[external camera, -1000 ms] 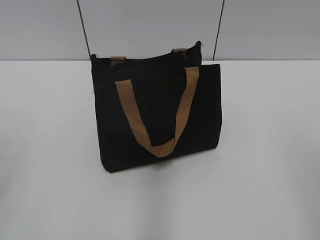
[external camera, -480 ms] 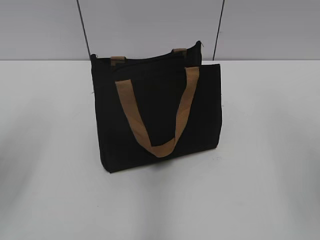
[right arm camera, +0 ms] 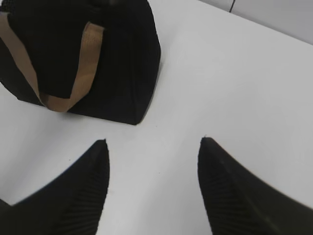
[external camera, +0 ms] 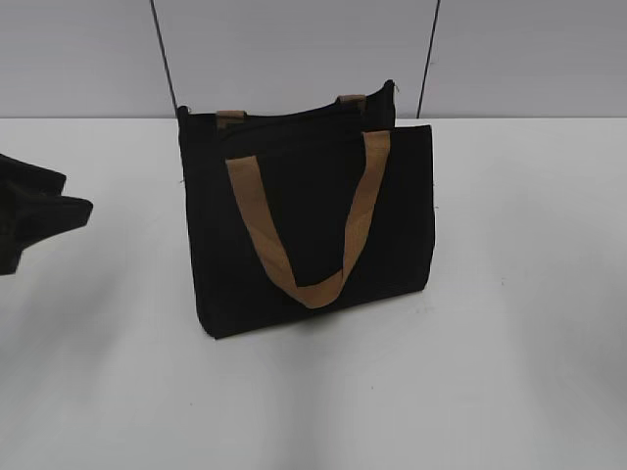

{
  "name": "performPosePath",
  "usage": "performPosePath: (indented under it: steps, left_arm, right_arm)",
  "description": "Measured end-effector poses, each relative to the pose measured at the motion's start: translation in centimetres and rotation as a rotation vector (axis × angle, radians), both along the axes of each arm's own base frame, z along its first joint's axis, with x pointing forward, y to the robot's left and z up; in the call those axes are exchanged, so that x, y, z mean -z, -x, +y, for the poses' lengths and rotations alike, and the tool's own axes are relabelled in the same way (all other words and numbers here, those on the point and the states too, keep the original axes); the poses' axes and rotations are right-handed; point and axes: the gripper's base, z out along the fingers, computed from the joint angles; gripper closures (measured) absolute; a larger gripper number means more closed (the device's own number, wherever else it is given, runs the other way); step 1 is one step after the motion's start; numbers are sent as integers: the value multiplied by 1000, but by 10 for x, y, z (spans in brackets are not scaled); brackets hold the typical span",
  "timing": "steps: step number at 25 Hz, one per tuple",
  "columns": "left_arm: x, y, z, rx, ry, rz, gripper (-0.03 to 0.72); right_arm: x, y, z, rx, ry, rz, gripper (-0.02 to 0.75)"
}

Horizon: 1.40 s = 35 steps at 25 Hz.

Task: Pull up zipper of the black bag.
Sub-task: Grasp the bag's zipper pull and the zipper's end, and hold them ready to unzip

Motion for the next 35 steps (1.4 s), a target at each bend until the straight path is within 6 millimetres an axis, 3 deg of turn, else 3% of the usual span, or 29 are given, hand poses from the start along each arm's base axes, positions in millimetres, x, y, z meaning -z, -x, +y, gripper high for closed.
performPosePath:
  steps: [4,10,14,17,23,28,35]
  left_arm:
    - [35,-21,-3,85,-47,21,323]
    - [78,-44,-15,256,20,41,314]
    - [97,-56,-20,303,41,70,251]
    - [104,-64,-29,337,41,80,203]
    - [103,-83,-50,392,18,44,190]
    - [100,-97,-55,396,5,12,190]
    - [111,-101,-55,394,5,40,205]
  right_arm:
    - [-2,-2,0,-21,16,-34,288]
    - [-2,-2,1,-33,26,-36,288]
    - [-1,-2,1,-34,26,-33,288]
    - [-1,-2,1,-35,26,-32,288]
    - [0,-1,1,-44,27,-13,288]
    - [2,1,2,-58,28,13,288]
    - [2,1,2,-58,28,14,288]
